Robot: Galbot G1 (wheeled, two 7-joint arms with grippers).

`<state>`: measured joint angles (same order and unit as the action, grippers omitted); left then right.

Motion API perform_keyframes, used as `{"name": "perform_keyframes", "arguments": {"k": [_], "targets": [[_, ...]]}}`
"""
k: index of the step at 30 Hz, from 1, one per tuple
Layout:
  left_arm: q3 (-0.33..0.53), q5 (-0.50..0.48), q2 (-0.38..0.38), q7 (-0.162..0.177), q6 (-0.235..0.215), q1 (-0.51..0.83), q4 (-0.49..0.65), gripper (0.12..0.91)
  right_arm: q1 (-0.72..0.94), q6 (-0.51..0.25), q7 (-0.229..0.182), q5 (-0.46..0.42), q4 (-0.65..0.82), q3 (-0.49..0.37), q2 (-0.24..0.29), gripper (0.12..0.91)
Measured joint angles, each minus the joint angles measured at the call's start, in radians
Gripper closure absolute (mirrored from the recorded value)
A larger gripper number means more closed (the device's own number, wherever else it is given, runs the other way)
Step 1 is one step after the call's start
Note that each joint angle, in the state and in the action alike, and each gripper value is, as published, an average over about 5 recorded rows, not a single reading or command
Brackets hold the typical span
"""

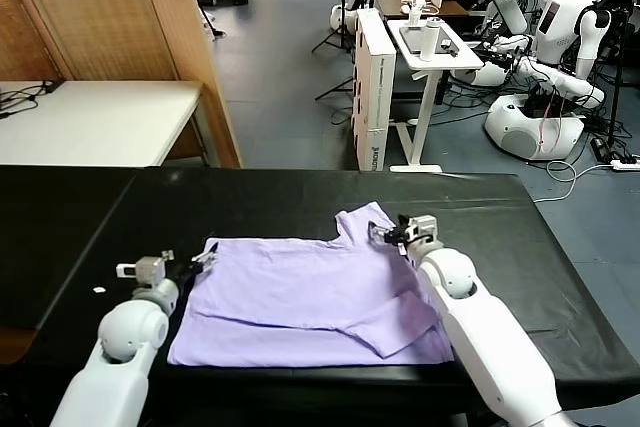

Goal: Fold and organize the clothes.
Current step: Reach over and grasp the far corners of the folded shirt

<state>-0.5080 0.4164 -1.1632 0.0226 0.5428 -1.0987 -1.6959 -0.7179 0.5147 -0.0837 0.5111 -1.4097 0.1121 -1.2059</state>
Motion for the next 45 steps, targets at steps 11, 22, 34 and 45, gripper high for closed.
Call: {"name": "perform_keyframes", "arguments": {"k": [11,22,34,45], "targets": [[0.018,0.002,0.005,0.007,0.02,-0.01,-0.017,0.231,-0.019,0.003,-0.003,-0.001,-0.031,-0.012,0.004,0.545],[0.031,-0.001,0.017,0.004,0.029,-0.011,-0.028,0.492,-0.023,0.01,-0.01,0.001,-0.058,-0.014,0.008,0.849],[0.028,0.009,0.032,0.008,0.038,-0.002,-0.039,0.62,-0.037,0.01,-0.021,0.004,-0.092,-0.013,0.01,0.883],[0.029,0.014,0.038,0.003,0.039,-0.006,-0.041,0.855,-0.054,-0.002,-0.025,0.02,-0.123,-0.003,0.011,0.883]]}}
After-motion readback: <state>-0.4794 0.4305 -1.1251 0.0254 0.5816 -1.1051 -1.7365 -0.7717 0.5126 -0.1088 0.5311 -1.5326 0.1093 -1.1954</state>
